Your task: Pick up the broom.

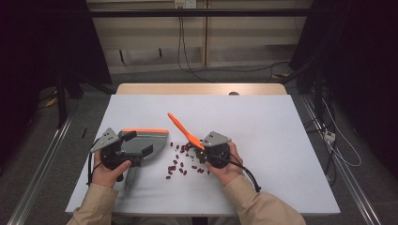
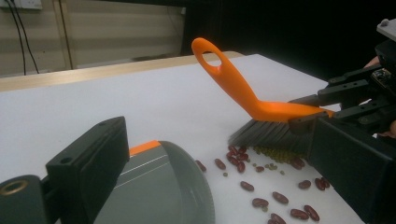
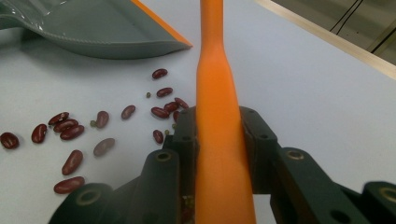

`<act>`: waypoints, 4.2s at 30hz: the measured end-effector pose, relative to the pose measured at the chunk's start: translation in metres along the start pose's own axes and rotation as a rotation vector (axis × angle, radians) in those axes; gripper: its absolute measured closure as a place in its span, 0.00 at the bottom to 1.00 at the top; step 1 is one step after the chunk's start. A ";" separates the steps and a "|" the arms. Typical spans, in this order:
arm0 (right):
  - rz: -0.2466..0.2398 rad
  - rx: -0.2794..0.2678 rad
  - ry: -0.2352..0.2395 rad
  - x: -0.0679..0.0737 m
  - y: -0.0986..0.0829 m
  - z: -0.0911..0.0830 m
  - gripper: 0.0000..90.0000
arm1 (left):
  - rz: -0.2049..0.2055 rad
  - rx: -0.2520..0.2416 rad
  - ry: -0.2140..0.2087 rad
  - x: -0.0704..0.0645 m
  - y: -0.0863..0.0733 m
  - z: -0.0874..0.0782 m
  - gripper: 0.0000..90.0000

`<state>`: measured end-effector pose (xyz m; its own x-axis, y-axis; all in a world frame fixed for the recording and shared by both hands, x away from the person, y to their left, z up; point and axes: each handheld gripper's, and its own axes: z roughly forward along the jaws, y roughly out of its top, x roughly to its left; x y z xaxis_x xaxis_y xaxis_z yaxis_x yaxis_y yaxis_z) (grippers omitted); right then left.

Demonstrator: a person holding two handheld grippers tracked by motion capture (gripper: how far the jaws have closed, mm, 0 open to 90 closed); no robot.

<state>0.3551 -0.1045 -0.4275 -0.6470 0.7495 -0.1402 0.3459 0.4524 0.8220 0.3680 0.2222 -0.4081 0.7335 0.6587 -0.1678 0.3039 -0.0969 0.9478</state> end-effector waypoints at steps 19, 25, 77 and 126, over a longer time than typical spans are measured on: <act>0.003 -0.012 0.025 0.004 0.000 -0.002 0.79 | -0.006 -0.005 0.002 0.000 0.000 0.000 0.06; 0.004 -0.020 0.013 0.000 -0.001 -0.002 0.79 | 0.000 0.002 0.002 0.000 0.000 -0.001 0.06; 0.209 -0.117 0.375 0.022 0.011 -0.013 0.79 | -0.002 0.010 -0.006 -0.001 -0.001 0.000 0.06; 0.299 -0.040 0.475 0.037 0.003 0.017 0.79 | 0.000 0.003 0.004 0.001 -0.002 -0.003 0.05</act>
<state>0.3434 -0.0669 -0.4399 -0.7625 0.5386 0.3586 0.5416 0.2280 0.8091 0.3667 0.2250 -0.4094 0.7309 0.6618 -0.1669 0.3061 -0.0994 0.9468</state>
